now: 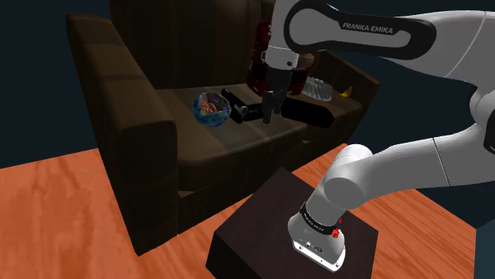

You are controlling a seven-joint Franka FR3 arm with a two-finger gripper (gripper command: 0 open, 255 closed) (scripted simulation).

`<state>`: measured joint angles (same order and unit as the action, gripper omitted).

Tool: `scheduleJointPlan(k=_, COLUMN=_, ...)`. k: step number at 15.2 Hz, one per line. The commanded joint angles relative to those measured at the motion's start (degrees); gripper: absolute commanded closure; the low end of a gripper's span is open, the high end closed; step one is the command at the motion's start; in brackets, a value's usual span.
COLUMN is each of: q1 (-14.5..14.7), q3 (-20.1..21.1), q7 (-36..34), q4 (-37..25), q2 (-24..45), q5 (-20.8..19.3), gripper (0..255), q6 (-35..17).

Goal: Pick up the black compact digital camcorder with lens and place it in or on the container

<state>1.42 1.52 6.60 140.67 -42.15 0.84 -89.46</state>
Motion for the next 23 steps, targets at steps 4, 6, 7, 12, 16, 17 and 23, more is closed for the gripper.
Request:
scheduleJointPlan(k=4, q1=-1.4, q3=-0.8, q7=-0.9, q4=-2.9, q2=6.5, q5=-0.5, gripper=0, q6=-4.0)
scheduleJointPlan(k=6, q1=-2.2, q3=-1.3, q7=-1.5, q4=-5.2, q2=10.8, q5=-0.9, gripper=0, q6=-6.3)
scheduleJointPlan(k=7, q1=-2.6, q3=-1.6, q7=-1.8, q4=-6.4, q2=12.9, q5=-1.0, gripper=0, q6=-7.3)
scheduleJointPlan(k=12, q1=-4.4, q3=-3.1, q7=-3.2, q4=-13.3, q2=23.4, q5=-1.4, gripper=0, q6=-11.5)
scheduleJointPlan(k=16, q1=-5.7, q3=-4.4, q7=-4.2, q4=-19.9, q2=31.6, q5=-1.4, gripper=0, q6=-13.6)
scheduleJointPlan(k=17, q1=-6.0, q3=-4.7, q7=-4.4, q4=-21.7, q2=33.7, q5=-1.3, gripper=0, q6=-14.0)
scheduleJointPlan(k=23, q1=-7.9, q3=-6.7, q7=-5.5, q4=-33.7, q2=45.8, q5=-0.4, gripper=0, q6=-15.0)
